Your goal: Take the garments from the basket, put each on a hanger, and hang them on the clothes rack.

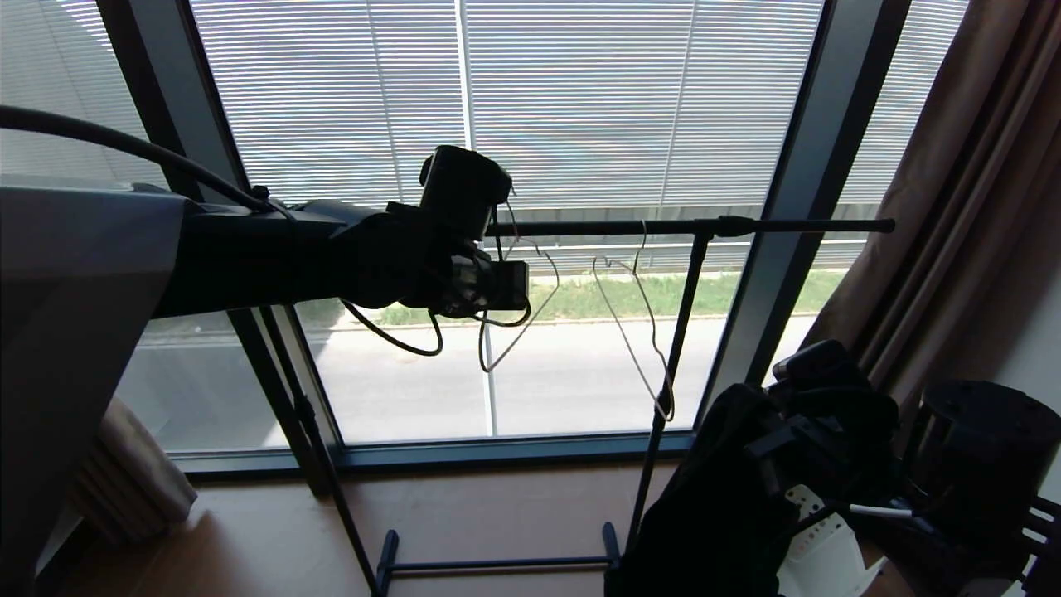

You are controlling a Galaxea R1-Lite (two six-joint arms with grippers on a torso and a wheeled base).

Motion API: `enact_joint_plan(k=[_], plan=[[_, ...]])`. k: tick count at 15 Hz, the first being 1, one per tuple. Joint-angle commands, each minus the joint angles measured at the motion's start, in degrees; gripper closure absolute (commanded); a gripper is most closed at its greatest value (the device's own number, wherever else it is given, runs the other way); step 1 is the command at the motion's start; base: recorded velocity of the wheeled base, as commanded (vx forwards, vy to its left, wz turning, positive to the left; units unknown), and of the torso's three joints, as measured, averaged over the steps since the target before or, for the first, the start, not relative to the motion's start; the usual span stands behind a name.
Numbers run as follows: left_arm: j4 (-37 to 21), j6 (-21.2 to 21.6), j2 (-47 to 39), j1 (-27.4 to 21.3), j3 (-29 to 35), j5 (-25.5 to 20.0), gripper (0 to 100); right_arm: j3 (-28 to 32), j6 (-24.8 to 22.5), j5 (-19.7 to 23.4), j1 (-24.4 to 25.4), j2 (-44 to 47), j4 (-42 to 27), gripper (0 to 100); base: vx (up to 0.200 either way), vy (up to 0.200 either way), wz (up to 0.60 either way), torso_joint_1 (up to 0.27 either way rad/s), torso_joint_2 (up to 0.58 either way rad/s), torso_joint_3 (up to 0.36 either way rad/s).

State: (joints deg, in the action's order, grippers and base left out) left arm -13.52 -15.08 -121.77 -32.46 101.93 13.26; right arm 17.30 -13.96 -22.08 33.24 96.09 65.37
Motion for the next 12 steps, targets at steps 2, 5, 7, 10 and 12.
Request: enact_joint_plan(k=[2, 5, 7, 10, 12], plan=[[5.9, 1.6, 7.5, -0.1, -12.5, -0.2, 100, -0.1, 0.0, 0.1, 0.0, 0.2, 0.0, 100, 0.0, 0.0, 0.0, 0.0, 0.0, 0.0], [7.2, 1.6, 11.0, -0.1, -17.4, -0.2, 100, -0.1, 0.0, 0.0, 0.1, 0.3, 0.0, 100, 0.0, 0.0, 0.0, 0.0, 0.0, 0.0], [8.1, 1.6, 13.6, -0.1, -21.2, -0.4, 100, -0.1, 0.0, 0.1, 0.0, 0.3, 0.0, 100, 0.0, 0.0, 0.0, 0.0, 0.0, 0.0], [14.1, 2.6, 23.9, -0.1, -35.7, -3.2, 100, -0.1, 0.0, 0.1, 0.0, 0.5, 0.0, 100, 0.0, 0.0, 0.0, 0.0, 0.0, 0.0], [19.8, 4.4, 30.2, -0.1, -47.3, -6.1, 100, -0.7, 0.0, 0.1, 0.1, 0.2, 0.0, 100, 0.0, 0.0, 0.0, 0.0, 0.0, 0.0]])
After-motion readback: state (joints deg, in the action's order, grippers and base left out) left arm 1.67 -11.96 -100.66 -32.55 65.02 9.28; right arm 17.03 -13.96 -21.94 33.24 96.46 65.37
